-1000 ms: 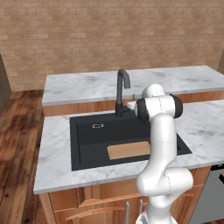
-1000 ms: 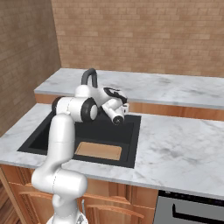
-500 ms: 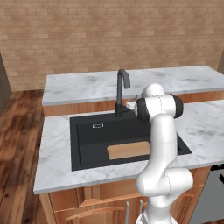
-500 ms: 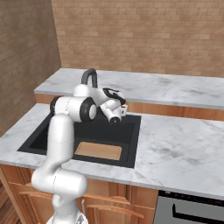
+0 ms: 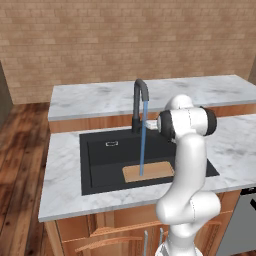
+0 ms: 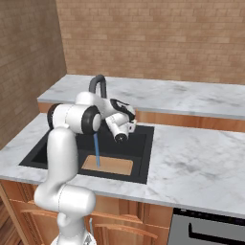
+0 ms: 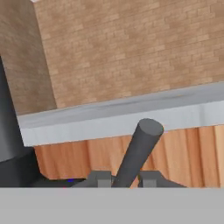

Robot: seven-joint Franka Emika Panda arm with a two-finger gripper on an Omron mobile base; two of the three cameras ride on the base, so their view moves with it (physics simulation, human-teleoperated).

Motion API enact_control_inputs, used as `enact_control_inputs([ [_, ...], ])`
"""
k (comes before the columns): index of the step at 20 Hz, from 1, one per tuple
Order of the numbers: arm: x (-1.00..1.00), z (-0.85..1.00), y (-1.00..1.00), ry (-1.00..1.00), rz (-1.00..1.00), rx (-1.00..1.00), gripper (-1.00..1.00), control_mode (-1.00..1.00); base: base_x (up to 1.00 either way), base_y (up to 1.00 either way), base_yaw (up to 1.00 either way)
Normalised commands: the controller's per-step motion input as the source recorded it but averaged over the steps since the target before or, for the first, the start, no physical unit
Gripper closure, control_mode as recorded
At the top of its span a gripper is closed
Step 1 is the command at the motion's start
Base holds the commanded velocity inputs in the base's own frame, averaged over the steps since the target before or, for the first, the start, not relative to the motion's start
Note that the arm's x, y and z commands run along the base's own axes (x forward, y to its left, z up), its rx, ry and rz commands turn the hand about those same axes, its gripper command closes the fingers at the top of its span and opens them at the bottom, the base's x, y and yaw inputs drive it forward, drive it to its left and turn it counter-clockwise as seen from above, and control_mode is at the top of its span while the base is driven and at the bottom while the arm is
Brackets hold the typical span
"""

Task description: Turn on the sink faucet with hot water and rinse the cutting board for ten seconds, then turn off the faucet. Push the cutting board to reach the water if necessary.

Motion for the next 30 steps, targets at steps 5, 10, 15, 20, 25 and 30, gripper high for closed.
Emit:
enact_control_inputs([
  [5,-0.82,0.00,-0.72,0.00,0.00,0.02,1.00,-1.00,0.00,0.00,0.00],
  [10,-0.13,0.00,-0.59,0.00,0.00,0.01,1.00,-1.00,0.00,0.00,0.00],
  [15,0.00,0.01,-0.36,0.00,0.00,0.01,1.00,-1.00,0.00,0.00,0.00],
  [20,0.00,0.35,-0.28,0.01,-0.02,0.05,1.00,-1.00,0.00,0.00,0.00],
  [25,-0.06,0.56,-0.34,0.12,-0.04,0.08,1.00,-1.00,0.00,0.00,0.00],
  [30,-0.39,0.40,-0.33,0.09,-0.05,0.03,1.00,-1.00,0.00,0.00,0.00],
])
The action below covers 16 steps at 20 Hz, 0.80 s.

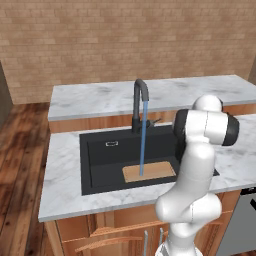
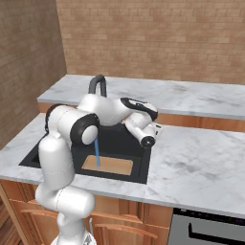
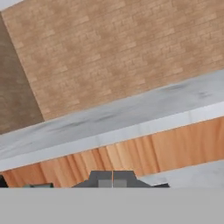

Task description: Turn on the sink faucet with hot water and rinse the cutting board for ten seconds, then turn off the faucet. Push the cutting board to reach the water if necessary.

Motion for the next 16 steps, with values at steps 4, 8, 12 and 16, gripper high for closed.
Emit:
enact_control_inputs([
  [4,-0.31,0.31,-0.05,0.04,-0.04,0.00,1.00,-1.00,0.00,0.00,0.00],
  [8,-0.14,0.12,0.00,0.09,-0.02,0.00,1.00,-1.00,0.00,0.00,0.00],
  [12,-0.14,0.07,0.06,0.14,0.00,-0.01,1.00,-1.00,0.00,0.00,0.00],
  [16,-0.27,0.02,0.22,0.22,0.00,-0.05,1.00,-1.00,0.00,0.00,0.00],
])
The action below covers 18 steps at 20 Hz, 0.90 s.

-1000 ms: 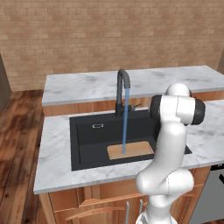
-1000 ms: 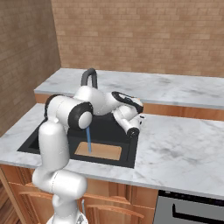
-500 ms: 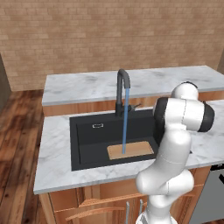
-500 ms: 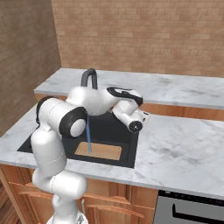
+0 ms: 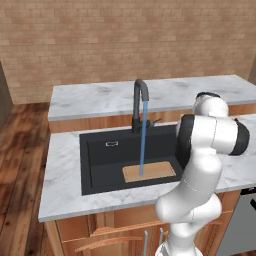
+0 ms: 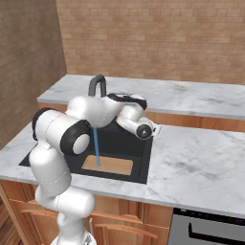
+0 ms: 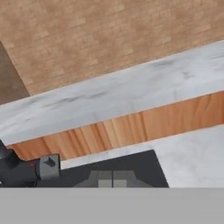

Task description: Turn on the sink faucet with hot water and rinse the cutting board for ten seconds, then turn off the faucet. Push the cutting board to reach the water if necessary.

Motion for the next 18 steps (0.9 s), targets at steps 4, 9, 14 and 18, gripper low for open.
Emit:
enact_control_inputs([
  [4,-0.27,0.08,0.19,0.23,0.00,-0.03,1.00,-1.00,0.00,0.00,0.00],
  [9,-0.15,0.14,0.13,0.18,0.00,-0.01,1.00,-1.00,0.00,0.00,0.00],
  [14,-0.09,0.21,0.07,0.08,0.00,-0.01,1.00,-1.00,0.00,0.00,0.00],
  [18,-0.11,0.21,0.02,0.02,0.00,-0.01,1.00,-1.00,0.00,0.00,0.00],
])
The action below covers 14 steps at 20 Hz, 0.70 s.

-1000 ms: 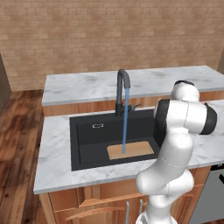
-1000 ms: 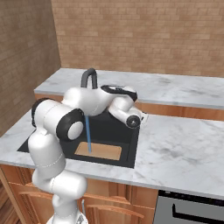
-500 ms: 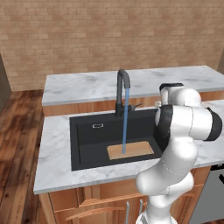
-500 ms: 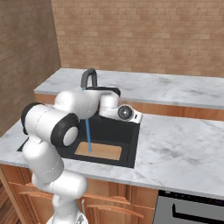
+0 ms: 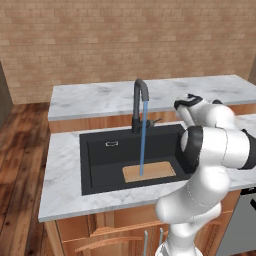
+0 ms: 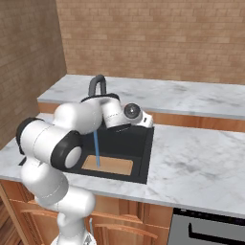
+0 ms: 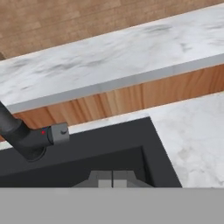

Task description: Turn on the sink faucet with hot water and rinse the cutting board for ten seconds, then turn off the faucet. Push the cutting board to reach the water if necessary.

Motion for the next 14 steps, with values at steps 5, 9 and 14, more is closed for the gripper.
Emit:
enact_control_inputs([
  [5,-0.11,0.13,0.02,0.00,0.00,-0.03,1.00,-1.00,0.00,0.00,0.00],
  [9,-0.08,0.01,0.06,0.00,0.00,-0.04,1.00,-1.00,0.00,0.00,0.00],
  [14,-0.10,0.00,0.12,0.00,0.00,-0.04,1.00,-1.00,0.00,0.00,0.00],
])
